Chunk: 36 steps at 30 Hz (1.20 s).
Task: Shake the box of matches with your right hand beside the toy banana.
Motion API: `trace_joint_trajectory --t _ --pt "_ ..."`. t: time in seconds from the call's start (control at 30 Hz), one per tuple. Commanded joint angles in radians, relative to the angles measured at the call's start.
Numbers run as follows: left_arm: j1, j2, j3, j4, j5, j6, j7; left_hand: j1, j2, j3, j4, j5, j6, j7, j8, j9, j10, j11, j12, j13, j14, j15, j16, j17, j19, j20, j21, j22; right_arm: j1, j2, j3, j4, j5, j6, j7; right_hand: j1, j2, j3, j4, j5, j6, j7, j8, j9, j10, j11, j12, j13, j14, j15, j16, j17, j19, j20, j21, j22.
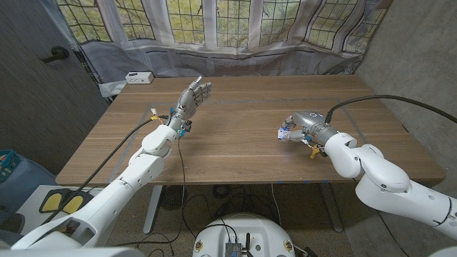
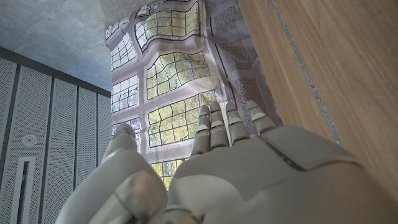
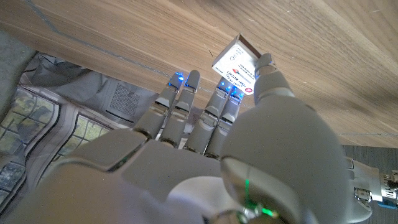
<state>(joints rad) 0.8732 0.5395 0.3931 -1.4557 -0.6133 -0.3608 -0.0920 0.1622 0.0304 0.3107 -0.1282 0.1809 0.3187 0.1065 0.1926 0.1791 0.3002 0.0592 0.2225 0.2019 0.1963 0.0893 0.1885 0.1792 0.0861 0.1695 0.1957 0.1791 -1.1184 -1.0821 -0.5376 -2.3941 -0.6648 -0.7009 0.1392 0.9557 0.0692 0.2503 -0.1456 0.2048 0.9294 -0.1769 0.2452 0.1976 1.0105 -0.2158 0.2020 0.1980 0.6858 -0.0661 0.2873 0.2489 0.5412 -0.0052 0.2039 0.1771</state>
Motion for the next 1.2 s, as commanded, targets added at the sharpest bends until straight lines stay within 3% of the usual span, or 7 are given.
trace_joint_trajectory --t 0.03,0.57,1.2 --pt "-0.009 0.0 0.002 0.006 0.001 0.001 -0.006 0.003 0.003 0.01 -0.001 -0.002 0.011 -0.003 0.001 0.004 0.009 -0.002 -0.003 0.003 0.002 -0.002 0.002 0.003 0.0 0.011 0.004 0.004 0.028 0.006 -0.055 0.018 -0.057 -0.03 0.059 0.034 0.043 0.002 0.004 0.004 0.058 -0.036 0.002 0.004 0.008 0.001 0.004 0.002 0.005 -0.067 -0.002 0.003 -0.003 -0.002 -0.001 0.001" --pt "-0.009 -0.005 0.008 0.001 0.007 0.006 0.003 0.003 0.003 0.011 -0.001 -0.002 0.011 -0.005 0.0 0.004 0.009 -0.002 -0.004 0.003 0.001 -0.001 0.002 0.003 -0.002 0.018 0.004 0.004 0.035 0.018 -0.066 0.049 -0.035 -0.011 0.082 0.042 0.054 0.0 0.002 -0.002 0.051 -0.039 -0.002 0.005 -0.001 0.0 0.001 0.002 -0.012 -0.064 -0.001 0.013 -0.012 -0.002 -0.003 0.001" --pt "-0.009 -0.014 0.006 0.002 0.0 -0.004 0.001 0.002 0.004 0.011 -0.001 -0.002 0.012 -0.005 0.001 0.004 0.008 -0.003 -0.004 0.003 0.001 0.0 0.002 0.003 -0.002 0.019 0.004 0.004 0.077 0.051 -0.136 0.098 -0.125 -0.025 0.156 0.045 0.059 -0.005 0.002 -0.008 0.042 -0.04 -0.008 0.005 -0.012 0.0 -0.001 0.003 -0.023 -0.063 0.002 0.021 -0.02 0.003 -0.004 0.001"
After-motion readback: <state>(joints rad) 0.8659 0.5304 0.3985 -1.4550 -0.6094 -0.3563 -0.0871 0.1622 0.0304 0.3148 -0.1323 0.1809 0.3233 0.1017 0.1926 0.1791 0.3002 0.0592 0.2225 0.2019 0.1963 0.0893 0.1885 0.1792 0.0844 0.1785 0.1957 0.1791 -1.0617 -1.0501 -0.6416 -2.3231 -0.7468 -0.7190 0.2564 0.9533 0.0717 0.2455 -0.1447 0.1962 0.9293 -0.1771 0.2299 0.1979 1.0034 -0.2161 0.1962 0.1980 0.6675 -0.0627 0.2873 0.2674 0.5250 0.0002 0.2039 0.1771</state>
